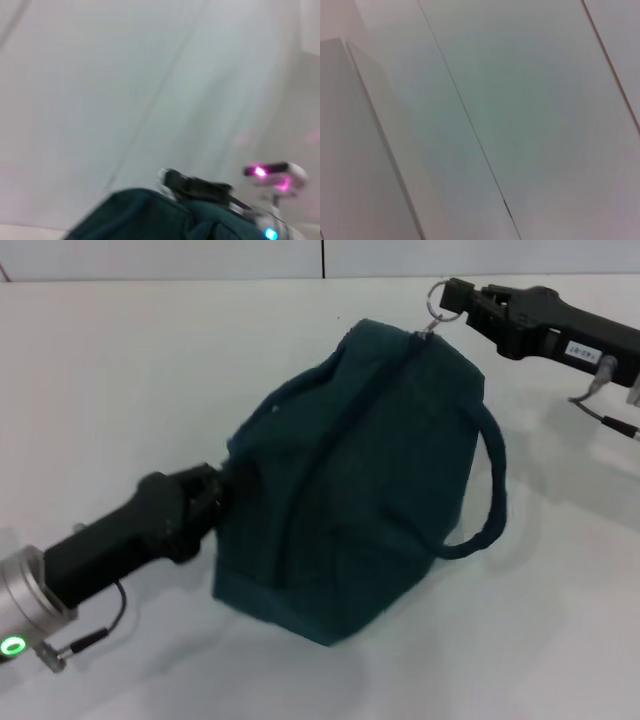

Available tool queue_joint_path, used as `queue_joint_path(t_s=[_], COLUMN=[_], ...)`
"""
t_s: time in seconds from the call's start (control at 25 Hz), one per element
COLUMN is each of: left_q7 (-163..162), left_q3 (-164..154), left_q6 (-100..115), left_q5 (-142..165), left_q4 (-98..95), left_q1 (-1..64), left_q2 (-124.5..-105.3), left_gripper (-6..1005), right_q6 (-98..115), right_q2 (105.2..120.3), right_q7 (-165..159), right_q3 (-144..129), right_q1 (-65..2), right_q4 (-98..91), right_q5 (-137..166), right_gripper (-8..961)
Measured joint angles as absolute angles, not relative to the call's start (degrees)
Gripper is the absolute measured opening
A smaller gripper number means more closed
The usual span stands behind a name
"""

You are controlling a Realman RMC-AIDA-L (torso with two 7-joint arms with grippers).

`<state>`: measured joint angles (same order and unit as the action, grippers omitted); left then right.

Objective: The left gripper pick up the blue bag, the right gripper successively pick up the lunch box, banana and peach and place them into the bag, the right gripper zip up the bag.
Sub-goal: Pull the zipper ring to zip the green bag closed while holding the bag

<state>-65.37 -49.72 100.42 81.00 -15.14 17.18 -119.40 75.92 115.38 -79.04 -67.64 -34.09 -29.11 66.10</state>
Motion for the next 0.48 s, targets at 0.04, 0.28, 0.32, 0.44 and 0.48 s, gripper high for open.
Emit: queue_joint_path(t_s=[0.04,0.28,0.32,0.44,0.48], left_q7=[-65.4,-65.2,-65.2,-65.3,-65.8], left_q3=[-49.0,-44.7,-44.2,-43.1,-42.8], left_q6=[100.1,97.6,97.1,95.5,95.1], left_q5=[81.0,80.7,80.6,80.3,80.0], left_q4=[-15.1,-15.4,-15.6,-17.3,-17.9], left_q1=[17.2,18.7,18.9,19.5,19.6], left_q2=[-119.41,-119.28,-119.25,-119.25,-119.24], left_gripper=[54,183,203,262,281], right_q6=[76.2,77.5,77.8,78.7,78.9], right_q2=[115.38,115.39,115.40,115.40,115.40], right_q7=[-79.0,-79.0,-79.0,-78.7,-78.6], right_q3=[-67.6,-67.5,-67.3,-66.7,-66.6], right_q1=[-33.6,-32.0,-32.0,-31.7,-31.6], right_q4=[-29.4,-30.3,-30.3,-30.3,-30.3], right_q5=[66.0,65.1,65.0,65.0,65.0], right_gripper=[6,5,5,5,5])
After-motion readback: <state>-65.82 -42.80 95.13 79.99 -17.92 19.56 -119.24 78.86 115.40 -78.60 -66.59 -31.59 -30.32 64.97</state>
